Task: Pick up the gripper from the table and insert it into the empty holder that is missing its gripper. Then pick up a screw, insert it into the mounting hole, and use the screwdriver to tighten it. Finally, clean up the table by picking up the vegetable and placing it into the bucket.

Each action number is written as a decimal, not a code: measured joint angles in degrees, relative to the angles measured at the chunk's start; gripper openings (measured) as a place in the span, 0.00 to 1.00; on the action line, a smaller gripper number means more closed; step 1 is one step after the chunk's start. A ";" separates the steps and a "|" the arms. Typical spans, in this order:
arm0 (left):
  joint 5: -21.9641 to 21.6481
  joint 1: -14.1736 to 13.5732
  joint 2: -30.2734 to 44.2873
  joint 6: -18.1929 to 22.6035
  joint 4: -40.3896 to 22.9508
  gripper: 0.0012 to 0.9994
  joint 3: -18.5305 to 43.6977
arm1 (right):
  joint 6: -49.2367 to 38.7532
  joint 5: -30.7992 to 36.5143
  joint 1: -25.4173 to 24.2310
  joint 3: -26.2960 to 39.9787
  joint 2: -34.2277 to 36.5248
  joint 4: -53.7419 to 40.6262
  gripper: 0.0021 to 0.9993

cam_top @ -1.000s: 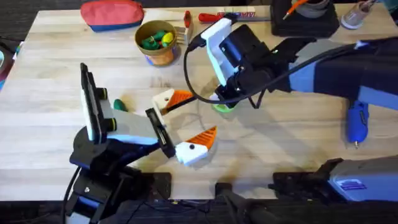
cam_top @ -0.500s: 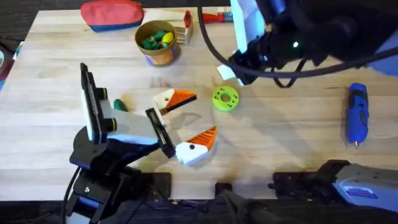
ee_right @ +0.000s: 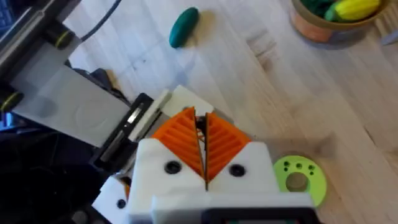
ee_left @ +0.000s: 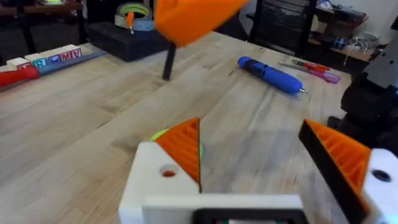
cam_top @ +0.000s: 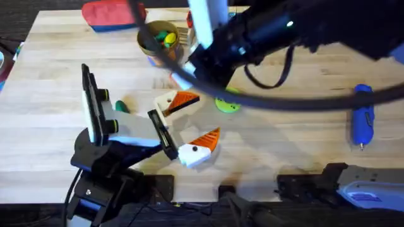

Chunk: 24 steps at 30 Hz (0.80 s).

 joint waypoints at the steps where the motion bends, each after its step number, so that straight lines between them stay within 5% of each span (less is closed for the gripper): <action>1: 0.00 0.00 0.00 0.00 0.00 0.99 0.00 | 0.00 -0.11 0.80 0.00 0.49 -0.01 0.00; 24: -0.02 0.02 0.00 0.00 0.00 0.99 0.00 | -0.07 -0.19 4.51 0.00 5.57 0.80 0.00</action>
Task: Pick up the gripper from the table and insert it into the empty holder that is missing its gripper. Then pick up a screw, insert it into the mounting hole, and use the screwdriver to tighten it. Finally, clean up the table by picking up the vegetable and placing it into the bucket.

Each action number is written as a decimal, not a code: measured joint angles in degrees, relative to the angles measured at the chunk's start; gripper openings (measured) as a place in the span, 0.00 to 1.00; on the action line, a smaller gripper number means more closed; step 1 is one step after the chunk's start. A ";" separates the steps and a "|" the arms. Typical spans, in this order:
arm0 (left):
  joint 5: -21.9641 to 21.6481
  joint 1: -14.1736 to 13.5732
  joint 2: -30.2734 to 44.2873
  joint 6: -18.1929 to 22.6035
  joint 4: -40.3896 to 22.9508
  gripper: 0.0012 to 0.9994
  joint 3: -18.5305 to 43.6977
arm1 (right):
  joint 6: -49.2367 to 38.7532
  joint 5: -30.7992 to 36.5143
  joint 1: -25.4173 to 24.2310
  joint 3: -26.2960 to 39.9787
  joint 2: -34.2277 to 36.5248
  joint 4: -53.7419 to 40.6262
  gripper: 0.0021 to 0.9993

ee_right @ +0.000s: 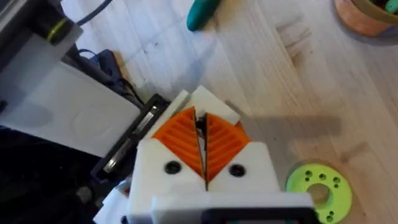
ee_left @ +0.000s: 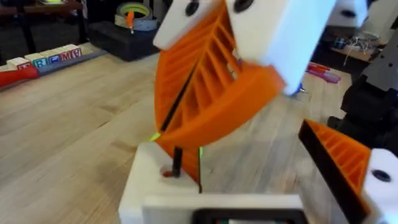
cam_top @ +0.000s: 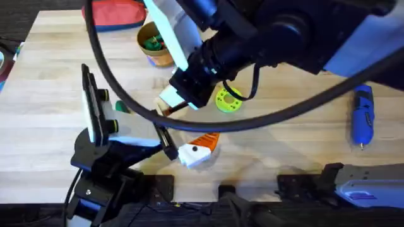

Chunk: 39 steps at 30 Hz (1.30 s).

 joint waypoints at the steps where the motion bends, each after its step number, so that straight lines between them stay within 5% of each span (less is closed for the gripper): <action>1: 0.00 0.00 0.00 0.00 0.00 0.99 0.00 | -0.02 0.00 0.00 0.00 0.00 0.15 0.00; 32: -0.44 0.11 0.26 -0.70 -0.09 0.99 0.00 | -0.17 1.95 0.42 0.22 3.03 -0.13 0.00; 39: -0.68 0.11 0.26 -0.70 -0.07 0.99 0.00 | -0.48 1.70 0.59 0.47 3.03 0.00 0.47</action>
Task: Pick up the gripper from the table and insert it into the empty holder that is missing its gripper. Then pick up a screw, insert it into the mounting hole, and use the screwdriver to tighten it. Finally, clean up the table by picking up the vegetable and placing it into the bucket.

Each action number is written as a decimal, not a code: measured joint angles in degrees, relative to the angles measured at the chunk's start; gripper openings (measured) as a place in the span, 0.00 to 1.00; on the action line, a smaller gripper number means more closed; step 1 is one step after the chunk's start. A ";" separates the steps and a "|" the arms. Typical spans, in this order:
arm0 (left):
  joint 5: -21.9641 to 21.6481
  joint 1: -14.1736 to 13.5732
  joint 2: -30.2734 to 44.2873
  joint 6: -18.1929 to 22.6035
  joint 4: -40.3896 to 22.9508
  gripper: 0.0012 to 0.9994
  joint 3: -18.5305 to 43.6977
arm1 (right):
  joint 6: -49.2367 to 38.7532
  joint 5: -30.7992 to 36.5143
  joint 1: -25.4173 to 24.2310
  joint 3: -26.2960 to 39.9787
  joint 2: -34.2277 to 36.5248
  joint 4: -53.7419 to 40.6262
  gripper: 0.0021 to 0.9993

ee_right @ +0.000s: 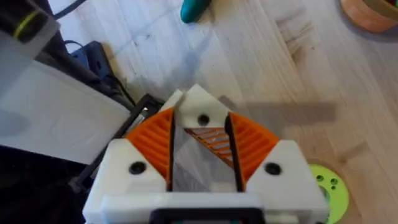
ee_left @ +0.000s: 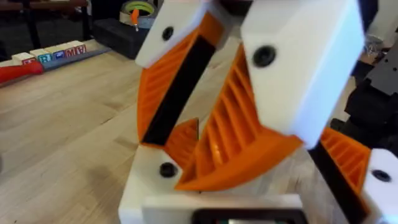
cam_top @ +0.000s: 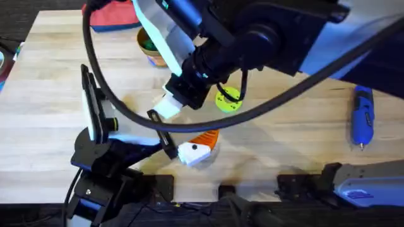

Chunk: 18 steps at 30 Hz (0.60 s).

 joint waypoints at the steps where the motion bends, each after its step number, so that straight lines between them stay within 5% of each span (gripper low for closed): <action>1: 0.00 0.00 0.00 0.02 0.00 0.99 0.00 | 0.29 0.00 0.00 0.09 -0.01 -0.01 0.51; 5: 0.22 0.00 0.00 0.28 0.04 0.99 0.00 | -0.09 1.32 -0.80 0.86 -0.04 0.01 0.93; 6: 0.27 0.00 0.00 0.32 0.04 0.99 0.00 | -0.28 1.48 -1.17 1.00 -0.21 -0.01 0.97; 18: 0.44 0.00 0.00 0.70 0.04 0.99 0.00 | -0.11 1.31 -12.67 2.35 -11.78 -7.81 0.99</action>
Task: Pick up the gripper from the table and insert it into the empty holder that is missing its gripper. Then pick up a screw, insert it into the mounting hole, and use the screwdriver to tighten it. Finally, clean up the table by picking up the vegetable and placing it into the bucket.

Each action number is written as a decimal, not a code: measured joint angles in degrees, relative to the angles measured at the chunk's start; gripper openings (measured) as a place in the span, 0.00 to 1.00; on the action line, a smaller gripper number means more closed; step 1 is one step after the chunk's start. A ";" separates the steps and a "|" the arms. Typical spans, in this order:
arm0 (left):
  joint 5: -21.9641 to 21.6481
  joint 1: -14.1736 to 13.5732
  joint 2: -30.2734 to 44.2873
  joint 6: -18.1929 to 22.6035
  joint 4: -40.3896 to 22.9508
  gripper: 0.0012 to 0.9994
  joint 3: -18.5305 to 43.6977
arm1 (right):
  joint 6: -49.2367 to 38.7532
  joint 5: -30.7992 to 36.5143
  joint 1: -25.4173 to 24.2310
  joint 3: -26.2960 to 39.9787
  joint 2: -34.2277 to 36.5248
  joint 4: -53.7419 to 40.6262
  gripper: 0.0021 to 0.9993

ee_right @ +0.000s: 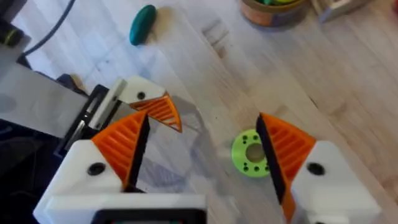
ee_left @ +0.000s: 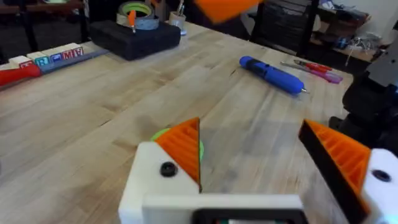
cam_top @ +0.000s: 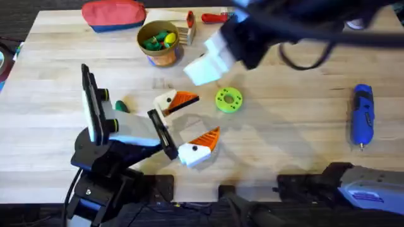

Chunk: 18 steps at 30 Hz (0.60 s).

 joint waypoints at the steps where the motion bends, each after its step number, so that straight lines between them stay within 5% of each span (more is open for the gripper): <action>1: 0.00 0.00 -0.01 -0.01 0.00 0.99 0.00 | 0.00 0.00 -1.25 0.07 -1.21 -1.03 0.99; 7: 0.00 0.00 -0.01 0.00 0.00 0.99 0.00 | 0.00 -0.04 -8.76 0.13 -8.36 -8.23 0.99; 18: 0.00 0.00 -0.02 0.00 0.00 0.99 0.00 | 0.04 -18.32 -21.82 -26.20 -30.80 -3.36 0.99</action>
